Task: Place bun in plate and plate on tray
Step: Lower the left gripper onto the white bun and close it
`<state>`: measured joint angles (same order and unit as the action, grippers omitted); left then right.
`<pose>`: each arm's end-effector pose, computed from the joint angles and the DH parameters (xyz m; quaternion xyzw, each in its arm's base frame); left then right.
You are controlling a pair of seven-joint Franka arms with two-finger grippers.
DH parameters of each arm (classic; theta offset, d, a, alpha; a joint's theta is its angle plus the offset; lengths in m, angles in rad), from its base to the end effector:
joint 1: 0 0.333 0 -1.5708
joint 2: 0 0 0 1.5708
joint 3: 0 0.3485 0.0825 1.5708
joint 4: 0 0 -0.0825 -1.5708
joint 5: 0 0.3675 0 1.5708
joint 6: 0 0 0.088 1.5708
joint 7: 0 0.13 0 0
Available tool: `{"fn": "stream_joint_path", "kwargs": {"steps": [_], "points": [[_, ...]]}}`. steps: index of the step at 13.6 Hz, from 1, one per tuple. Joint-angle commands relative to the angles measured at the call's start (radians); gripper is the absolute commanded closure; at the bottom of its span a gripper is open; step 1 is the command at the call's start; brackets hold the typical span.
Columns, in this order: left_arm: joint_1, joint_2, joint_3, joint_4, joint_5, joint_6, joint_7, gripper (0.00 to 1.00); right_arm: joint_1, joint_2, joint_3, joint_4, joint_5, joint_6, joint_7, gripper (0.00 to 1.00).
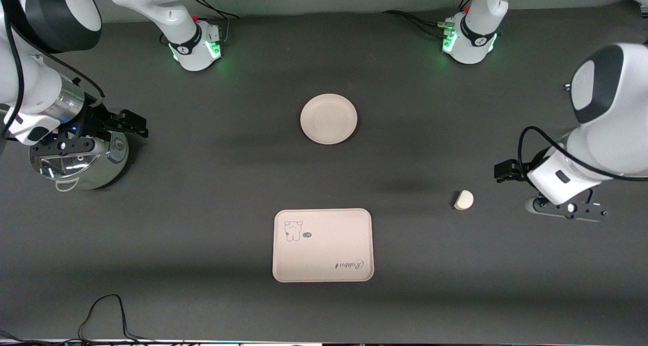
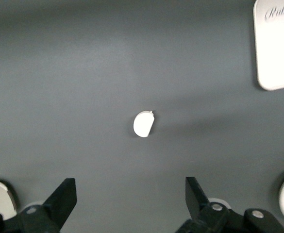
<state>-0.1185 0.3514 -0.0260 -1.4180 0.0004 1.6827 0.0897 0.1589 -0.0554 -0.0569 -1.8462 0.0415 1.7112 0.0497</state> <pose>0.6440 -0.0911 0.5031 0.9923 -0.1162 -0.0434 0.0031 0.5140 0.0568 0.5493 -0.9987 -0.0225 0.0414 0.0189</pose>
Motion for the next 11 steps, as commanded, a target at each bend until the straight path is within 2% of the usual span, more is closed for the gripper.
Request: {"fn": "stream_joint_path", "kwargs": {"steps": [1, 4, 7, 11], "points": [[0.014, -0.032, 0.002, -0.184, -0.016, 0.157, 0.146, 0.0, 0.025, -0.032, -0.006, -0.025, -0.008, 0.007, 0.001, 0.0], [0.013, -0.031, 0.002, -0.371, -0.022, 0.393, 0.237, 0.0, 0.027, -0.032, -0.006, -0.025, -0.008, 0.007, 0.001, 0.0], [-0.004, 0.012, -0.002, -0.539, -0.045, 0.641, 0.26, 0.0, 0.028, -0.032, -0.005, -0.025, -0.008, 0.007, 0.001, 0.0], [-0.01, 0.098, -0.029, -0.573, -0.046, 0.712, 0.288, 0.01, 0.028, -0.032, -0.004, -0.024, -0.009, 0.007, 0.001, 0.0]]}}
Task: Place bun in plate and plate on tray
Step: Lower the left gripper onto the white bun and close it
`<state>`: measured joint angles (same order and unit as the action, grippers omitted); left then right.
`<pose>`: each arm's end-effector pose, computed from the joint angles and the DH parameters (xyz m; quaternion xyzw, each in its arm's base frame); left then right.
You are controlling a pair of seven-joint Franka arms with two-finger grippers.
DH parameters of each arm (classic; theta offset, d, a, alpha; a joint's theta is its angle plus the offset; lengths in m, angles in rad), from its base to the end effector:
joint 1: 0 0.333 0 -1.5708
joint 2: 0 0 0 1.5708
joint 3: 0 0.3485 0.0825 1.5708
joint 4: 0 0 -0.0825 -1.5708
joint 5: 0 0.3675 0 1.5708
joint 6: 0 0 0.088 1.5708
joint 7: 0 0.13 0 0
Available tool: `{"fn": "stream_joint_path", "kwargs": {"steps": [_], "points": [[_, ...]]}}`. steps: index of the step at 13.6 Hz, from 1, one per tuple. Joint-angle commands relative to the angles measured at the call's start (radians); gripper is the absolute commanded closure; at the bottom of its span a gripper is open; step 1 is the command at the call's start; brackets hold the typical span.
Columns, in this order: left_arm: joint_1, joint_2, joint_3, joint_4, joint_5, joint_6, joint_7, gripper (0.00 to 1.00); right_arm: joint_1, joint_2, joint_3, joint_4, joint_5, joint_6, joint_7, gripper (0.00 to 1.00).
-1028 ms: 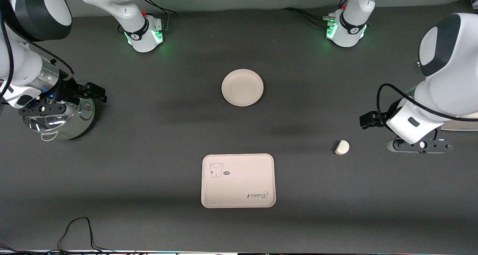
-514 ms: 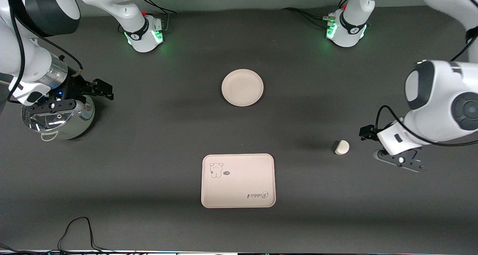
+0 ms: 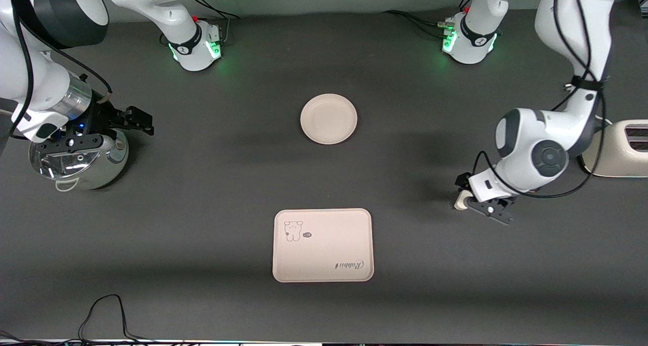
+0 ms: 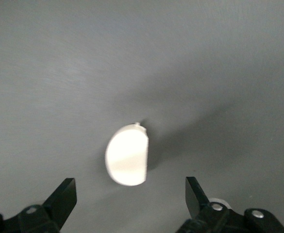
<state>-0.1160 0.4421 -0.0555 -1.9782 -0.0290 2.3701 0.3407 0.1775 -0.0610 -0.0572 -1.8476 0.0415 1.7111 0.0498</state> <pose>0.6009 -0.1034 0.2574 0.9701 -0.2406 -0.0229 0.0238 0.5115 0.0660 0.5516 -0.9985 -0.0317 0.0395 0.0189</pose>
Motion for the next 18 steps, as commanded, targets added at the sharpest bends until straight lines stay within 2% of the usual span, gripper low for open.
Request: {"fn": "stream_joint_path", "kwargs": {"steps": [1, 4, 8, 10, 11, 12, 13, 14, 18], "points": [[-0.013, 0.019, 0.0, -0.017, -0.017, 0.041, 0.065, 0.01, 0.01, -0.026, -0.004, -0.024, -0.009, 0.007, 0.001, 0.0], [0.002, 0.052, 0.0, -0.005, -0.017, 0.05, 0.162, 0.01, 0.01, -0.026, -0.004, -0.022, -0.009, 0.007, 0.001, 0.0], [0.004, 0.078, 0.002, 0.009, -0.016, 0.078, 0.169, 0.02, 0.01, -0.026, -0.006, -0.024, -0.009, 0.004, 0.001, 0.0], [0.003, 0.09, 0.002, 0.016, -0.015, 0.093, 0.17, 0.07, 0.01, -0.025, -0.006, -0.022, -0.009, 0.004, 0.001, 0.0], [0.003, 0.096, 0.002, 0.024, -0.012, 0.092, 0.17, 0.22, 0.01, -0.026, -0.006, -0.022, -0.009, 0.004, 0.001, 0.0], [0.004, 0.098, 0.002, 0.027, -0.006, 0.092, 0.172, 0.54, 0.008, -0.025, -0.006, -0.022, -0.009, 0.004, 0.001, 0.0], [0.003, 0.098, 0.002, 0.027, -0.006, 0.092, 0.173, 0.91, 0.008, -0.026, -0.006, -0.024, -0.009, 0.004, 0.001, 0.0], [0.003, 0.099, 0.002, 0.032, -0.006, 0.092, 0.173, 1.0, 0.008, -0.026, -0.006, -0.024, -0.009, 0.004, 0.001, 0.0], [0.004, 0.084, 0.002, 0.033, -0.012, 0.075, 0.17, 1.0, 0.008, -0.031, -0.007, -0.024, -0.009, -0.005, 0.001, 0.0]]}}
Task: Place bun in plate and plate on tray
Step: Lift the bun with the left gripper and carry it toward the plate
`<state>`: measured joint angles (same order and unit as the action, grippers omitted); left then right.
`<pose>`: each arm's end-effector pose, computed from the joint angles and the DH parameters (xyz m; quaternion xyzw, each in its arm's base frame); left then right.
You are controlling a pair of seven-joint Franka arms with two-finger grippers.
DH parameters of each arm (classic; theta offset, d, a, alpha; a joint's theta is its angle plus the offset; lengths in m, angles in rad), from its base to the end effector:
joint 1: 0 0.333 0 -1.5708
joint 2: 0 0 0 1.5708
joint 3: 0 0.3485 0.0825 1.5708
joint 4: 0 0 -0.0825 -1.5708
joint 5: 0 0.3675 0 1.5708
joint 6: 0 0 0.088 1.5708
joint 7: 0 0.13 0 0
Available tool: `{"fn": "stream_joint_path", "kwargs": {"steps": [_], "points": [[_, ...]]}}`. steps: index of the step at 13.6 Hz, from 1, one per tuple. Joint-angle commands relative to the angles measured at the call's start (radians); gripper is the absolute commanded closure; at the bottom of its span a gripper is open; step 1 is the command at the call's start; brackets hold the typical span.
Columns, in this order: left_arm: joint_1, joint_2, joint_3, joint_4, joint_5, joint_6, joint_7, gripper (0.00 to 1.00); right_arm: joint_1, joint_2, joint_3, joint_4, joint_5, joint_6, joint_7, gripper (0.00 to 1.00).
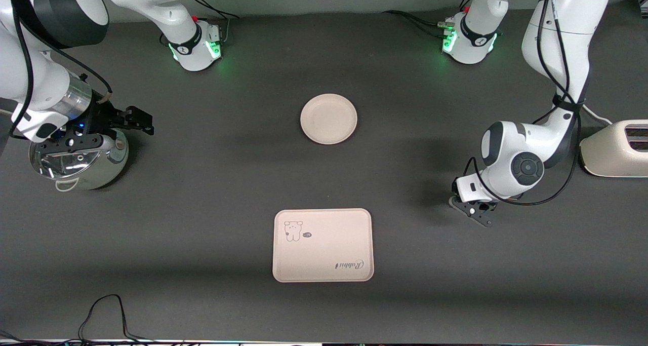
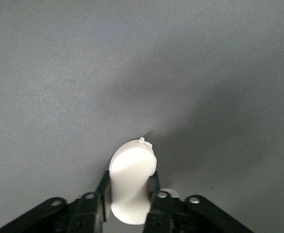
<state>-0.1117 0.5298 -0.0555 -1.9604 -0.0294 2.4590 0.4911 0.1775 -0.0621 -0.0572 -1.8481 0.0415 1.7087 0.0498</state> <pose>0.6113 -0.1021 0.2176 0.9507 -0.3088 -0.0114 0.0253 0.5109 0.0659 0.5517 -0.9985 -0.0317 0.0404 0.0188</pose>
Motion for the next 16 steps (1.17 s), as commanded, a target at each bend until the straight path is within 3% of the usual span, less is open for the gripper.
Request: {"fn": "stream_joint_path", "kwargs": {"steps": [1, 4, 9, 13, 16], "points": [[0.0, -0.019, 0.002, 0.014, -0.014, -0.017, 0.018, 1.0, 0.008, -0.028, -0.009, -0.023, -0.009, -0.003, 0.001, 0.0], [0.001, -0.098, 0.002, 0.024, -0.02, -0.147, 0.015, 1.0, 0.008, -0.03, -0.009, -0.023, -0.009, -0.004, 0.001, 0.0], [0.0, -0.302, 0.003, 0.123, -0.064, -0.584, -0.077, 1.0, 0.023, -0.028, -0.006, -0.022, -0.008, -0.003, 0.01, 0.0], [0.0, -0.54, 0.008, 0.126, -0.061, -0.751, -0.262, 1.0, 0.022, -0.034, -0.015, -0.032, -0.006, -0.008, 0.012, 0.0], [-0.008, -0.629, 0.005, 0.126, -0.06, -0.81, -0.379, 1.0, 0.022, -0.035, -0.018, -0.034, -0.005, -0.009, 0.012, 0.0]]}}
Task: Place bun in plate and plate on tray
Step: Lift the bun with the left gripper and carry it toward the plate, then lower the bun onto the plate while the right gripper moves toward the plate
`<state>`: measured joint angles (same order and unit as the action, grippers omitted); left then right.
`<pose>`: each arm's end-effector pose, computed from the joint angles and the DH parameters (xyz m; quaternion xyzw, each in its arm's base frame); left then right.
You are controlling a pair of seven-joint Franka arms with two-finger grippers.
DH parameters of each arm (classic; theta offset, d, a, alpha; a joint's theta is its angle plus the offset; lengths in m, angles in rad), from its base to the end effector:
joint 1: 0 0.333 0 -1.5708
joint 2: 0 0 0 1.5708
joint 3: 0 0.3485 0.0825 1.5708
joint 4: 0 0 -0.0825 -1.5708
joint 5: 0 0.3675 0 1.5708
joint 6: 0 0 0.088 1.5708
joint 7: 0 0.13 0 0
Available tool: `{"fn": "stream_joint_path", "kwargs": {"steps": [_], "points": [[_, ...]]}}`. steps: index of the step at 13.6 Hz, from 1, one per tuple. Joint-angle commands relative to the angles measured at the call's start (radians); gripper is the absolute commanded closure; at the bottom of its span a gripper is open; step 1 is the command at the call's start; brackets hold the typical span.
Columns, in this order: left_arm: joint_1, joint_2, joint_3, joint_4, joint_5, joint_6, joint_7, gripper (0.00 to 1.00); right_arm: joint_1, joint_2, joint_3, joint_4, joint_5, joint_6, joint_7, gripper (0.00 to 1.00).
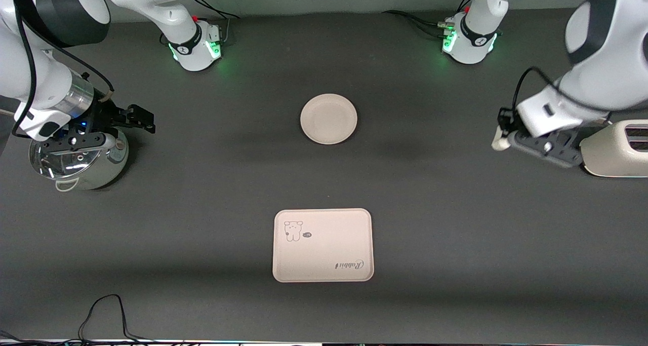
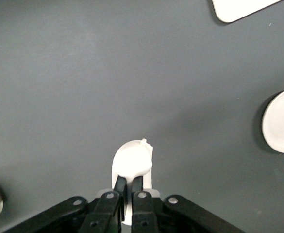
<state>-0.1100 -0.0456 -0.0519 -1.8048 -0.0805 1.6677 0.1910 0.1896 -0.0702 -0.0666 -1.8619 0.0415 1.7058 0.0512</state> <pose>0.5104 -0.0937 0.5599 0.9837 -0.1695 -0.0452 0.0393 0.5067 0.0666 0.5494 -0.9983 -0.0324 0.0448 0.0189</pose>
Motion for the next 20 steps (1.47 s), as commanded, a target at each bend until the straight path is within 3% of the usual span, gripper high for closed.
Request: {"fn": "stream_joint_path", "kwargs": {"steps": [1, 3, 5, 8, 11, 16, 20], "points": [[-0.014, -0.063, -0.005, -0.025, -0.01, -0.023, -0.129, 1.0, 0.01, -0.026, -0.009, -0.02, -0.005, -0.006, 0.01, 0.0], [-0.061, -0.044, -0.054, 0.005, -0.01, -0.007, -0.288, 1.0, 0.01, -0.026, -0.009, -0.02, -0.005, -0.006, 0.012, 0.0], [-0.138, 0.036, -0.116, 0.06, -0.01, 0.042, -0.538, 1.0, 0.01, -0.026, -0.009, -0.019, -0.005, -0.006, 0.012, 0.0], [-0.242, 0.169, -0.173, 0.079, -0.001, 0.232, -0.857, 1.0, 0.01, -0.026, -0.009, -0.02, -0.005, -0.006, 0.01, 0.0], [-0.37, 0.298, -0.178, 0.081, 0.014, 0.415, -1.077, 1.0, 0.01, -0.026, -0.009, -0.019, -0.005, -0.006, 0.012, 0.0], [-0.523, 0.417, -0.177, 0.052, 0.054, 0.451, -1.136, 1.0, 0.014, -0.03, -0.002, -0.023, 0.006, -0.006, 0.027, 0.0], [-0.572, 0.499, -0.178, -0.05, 0.105, 0.633, -1.208, 1.0, 0.117, 0.022, 0.002, -0.039, 0.118, 0.073, 0.135, 0.0]]}}
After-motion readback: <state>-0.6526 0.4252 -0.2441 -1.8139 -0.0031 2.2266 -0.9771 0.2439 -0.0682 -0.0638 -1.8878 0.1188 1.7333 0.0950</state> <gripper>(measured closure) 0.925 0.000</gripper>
